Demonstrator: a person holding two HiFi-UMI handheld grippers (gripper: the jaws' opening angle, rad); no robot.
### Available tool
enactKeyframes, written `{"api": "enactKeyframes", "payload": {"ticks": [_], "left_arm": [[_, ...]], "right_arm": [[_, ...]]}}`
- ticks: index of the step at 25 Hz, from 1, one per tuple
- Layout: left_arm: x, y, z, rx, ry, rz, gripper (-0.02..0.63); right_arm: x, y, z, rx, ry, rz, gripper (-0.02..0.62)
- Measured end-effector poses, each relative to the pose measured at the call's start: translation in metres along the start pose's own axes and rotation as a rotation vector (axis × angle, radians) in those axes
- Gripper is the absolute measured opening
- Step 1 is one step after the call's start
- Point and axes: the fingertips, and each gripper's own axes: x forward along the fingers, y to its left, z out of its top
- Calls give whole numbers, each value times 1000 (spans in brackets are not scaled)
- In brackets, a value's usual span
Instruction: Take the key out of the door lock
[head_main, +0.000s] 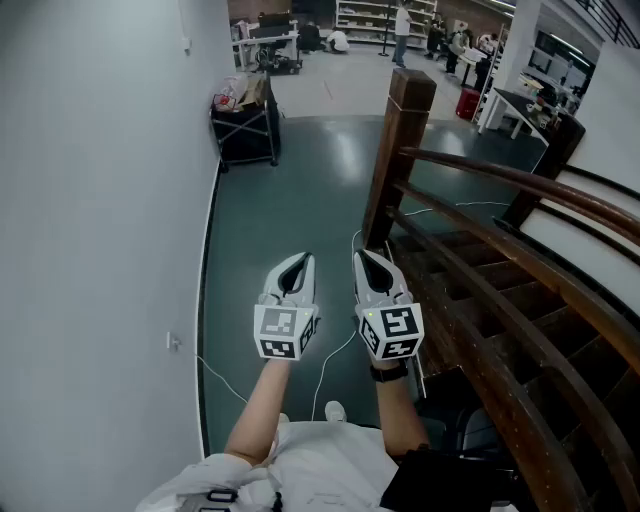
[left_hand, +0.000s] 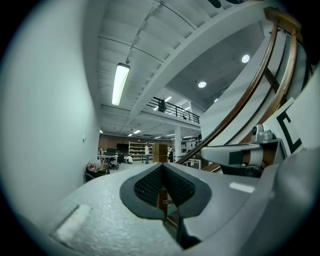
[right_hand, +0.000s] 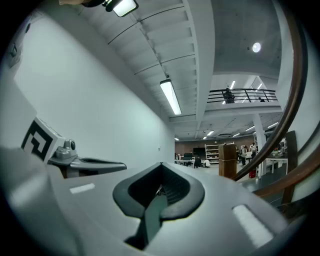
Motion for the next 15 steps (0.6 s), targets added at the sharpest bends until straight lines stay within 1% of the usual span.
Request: {"api": "enactKeyframes", "payload": {"ticks": [2, 4, 9, 11, 15], "left_arm": [[2, -9, -1, -2, -3, 5, 0], [1, -13, -1, -1, -4, 20, 0], [-28, 0, -2, 22, -3, 120, 0], [-44, 6, -3, 23, 6, 157, 0], [-76, 32, -2, 49, 25, 231, 0]], "right_arm": [[-7, -13, 5, 3, -41, -24, -2], [-11, -19, 8, 7, -64, -26, -2], [-8, -2, 5, 43, -55, 65, -2], [-4, 12, -3, 69, -20, 119, -2], [18, 55, -32, 98, 129, 251, -2]]}}
